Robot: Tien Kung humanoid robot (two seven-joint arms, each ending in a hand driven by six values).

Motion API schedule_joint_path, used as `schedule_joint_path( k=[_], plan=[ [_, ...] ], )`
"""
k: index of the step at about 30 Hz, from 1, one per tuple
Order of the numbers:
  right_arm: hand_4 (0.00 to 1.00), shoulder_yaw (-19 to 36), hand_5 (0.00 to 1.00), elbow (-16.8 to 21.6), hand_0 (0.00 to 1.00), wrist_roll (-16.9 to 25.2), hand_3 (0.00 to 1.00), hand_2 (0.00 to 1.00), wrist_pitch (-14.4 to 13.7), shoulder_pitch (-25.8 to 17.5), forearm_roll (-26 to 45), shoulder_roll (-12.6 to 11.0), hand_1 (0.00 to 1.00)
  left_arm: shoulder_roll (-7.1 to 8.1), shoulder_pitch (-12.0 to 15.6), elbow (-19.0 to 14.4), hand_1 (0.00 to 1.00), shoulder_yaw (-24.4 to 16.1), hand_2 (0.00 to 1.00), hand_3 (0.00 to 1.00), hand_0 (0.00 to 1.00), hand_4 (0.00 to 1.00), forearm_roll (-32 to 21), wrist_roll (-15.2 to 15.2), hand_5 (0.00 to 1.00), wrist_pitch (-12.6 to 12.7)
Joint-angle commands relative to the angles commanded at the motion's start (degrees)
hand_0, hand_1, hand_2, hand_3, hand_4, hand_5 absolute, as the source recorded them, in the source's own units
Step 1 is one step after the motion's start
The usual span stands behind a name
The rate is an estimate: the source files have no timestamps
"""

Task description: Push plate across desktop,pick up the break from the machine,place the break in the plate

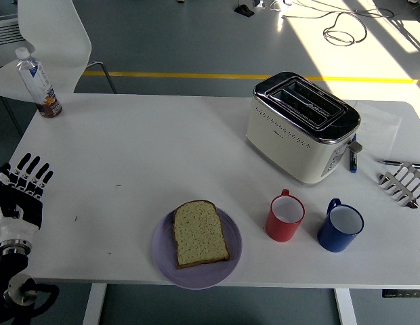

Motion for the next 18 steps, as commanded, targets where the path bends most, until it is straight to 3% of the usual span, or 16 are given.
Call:
schedule_joint_path(
  k=[8,18],
  plan=[
    [0.53,-0.45,0.498,-3.01,0.79,-0.82,0.769,0.777,0.54,0.43,-0.16,0.7,0.769,0.0,-0.44,-0.02,0.755,-0.33,0.807,0.762,0.785,0.531,-0.04,-0.02,0.998,0.02],
    [0.522,-0.48,0.528,-4.05,0.79,-1.03,0.769,0.775,0.74,0.81,-0.4,1.06,0.768,0.0,-0.58,0.01,0.755,-0.38,0.807,0.761,0.786,0.53,-0.27,-0.09,0.998,0.29]
  ],
)
